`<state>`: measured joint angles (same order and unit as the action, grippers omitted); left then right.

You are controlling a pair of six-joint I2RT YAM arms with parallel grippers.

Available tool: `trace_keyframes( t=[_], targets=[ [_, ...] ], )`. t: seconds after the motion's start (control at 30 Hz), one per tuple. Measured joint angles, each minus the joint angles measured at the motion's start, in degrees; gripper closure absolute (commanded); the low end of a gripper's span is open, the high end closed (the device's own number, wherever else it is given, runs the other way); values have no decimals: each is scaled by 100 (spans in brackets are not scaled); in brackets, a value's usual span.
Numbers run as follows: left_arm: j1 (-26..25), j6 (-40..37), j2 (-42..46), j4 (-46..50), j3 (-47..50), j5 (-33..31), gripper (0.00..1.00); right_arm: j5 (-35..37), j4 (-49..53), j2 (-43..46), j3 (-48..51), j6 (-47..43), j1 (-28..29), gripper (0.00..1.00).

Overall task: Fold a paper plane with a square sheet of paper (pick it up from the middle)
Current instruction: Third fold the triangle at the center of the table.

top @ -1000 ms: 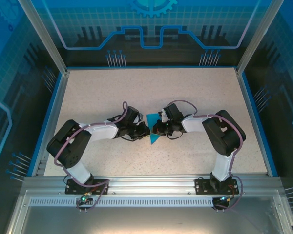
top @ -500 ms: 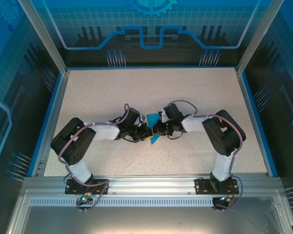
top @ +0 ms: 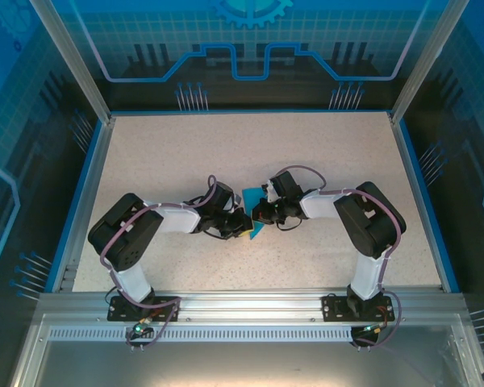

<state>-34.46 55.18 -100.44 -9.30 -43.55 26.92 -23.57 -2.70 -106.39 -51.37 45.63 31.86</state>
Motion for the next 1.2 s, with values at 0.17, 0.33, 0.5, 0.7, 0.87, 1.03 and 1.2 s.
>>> trace_keyframes(
  t=[0.17,0.33,0.5,0.7,0.87,1.03,1.2],
  targets=[
    [-4,-4,-9,4,0,-2,88,-2,-2,-4,0,44,-2,100],
    [-28,-24,-109,85,0,-7,88,-2,-2,-4,0,44,-2,100],
    [-28,-87,-133,149,-2,-9,88,-2,-9,-9,0,55,-2,100],
    [-33,-153,-133,192,-17,-33,88,-4,-11,-9,0,66,-2,100],
    [-35,-205,-142,284,-66,-52,89,-48,-13,-9,0,90,-13,100],
    [-37,-306,-164,352,-98,-57,89,-46,52,28,0,87,-13,100],
    [-44,-387,-164,365,-98,-85,89,-48,278,306,0,107,-13,100]
  ],
)
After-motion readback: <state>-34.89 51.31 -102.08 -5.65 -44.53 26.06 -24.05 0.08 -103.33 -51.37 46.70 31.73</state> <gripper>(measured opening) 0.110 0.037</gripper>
